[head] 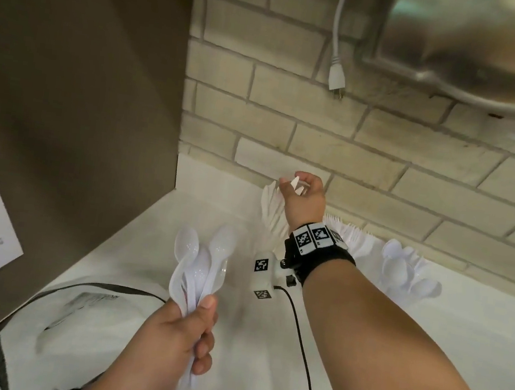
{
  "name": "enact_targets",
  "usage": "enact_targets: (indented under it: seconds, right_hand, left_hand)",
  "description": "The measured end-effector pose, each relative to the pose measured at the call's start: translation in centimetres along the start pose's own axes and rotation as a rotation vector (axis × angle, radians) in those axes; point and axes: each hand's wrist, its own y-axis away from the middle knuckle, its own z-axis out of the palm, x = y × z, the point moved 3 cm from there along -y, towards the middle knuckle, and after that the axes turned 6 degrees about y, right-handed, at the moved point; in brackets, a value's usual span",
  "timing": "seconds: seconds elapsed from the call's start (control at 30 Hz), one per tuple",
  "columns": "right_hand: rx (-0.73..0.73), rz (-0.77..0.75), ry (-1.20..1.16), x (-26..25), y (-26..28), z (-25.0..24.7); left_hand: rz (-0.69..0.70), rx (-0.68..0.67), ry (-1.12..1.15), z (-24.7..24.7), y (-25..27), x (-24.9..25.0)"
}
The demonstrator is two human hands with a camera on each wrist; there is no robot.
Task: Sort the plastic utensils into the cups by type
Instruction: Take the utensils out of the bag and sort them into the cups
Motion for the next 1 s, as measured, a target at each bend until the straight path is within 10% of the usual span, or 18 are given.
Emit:
enact_targets:
  seconds: [0.27, 0.47, 0.8, 1.0]
  right_hand:
    - [-0.270, -0.151, 0.507, 0.0, 0.1, 0.8]
    - [-0.190, -0.263, 0.421, -4.1, 2.3, -1.2]
    - [-0.506, 0.234, 0.101, -5.4, 16.1, -8.0]
    - [-0.505, 0.179, 0.187, -4.9, 19.7, -9.0]
  left_hand:
    - [-0.023, -0.037, 0.025, 0.7, 0.1, -0.6]
    - [-0.049, -0.067, 0.053, 1.1, 0.5, -0.3]
    - [-0.197, -0.314, 0.311, 2.7, 1.2, -0.4]
    - [-0.179, -0.414, 0.203, 3.9, 1.9, -0.9]
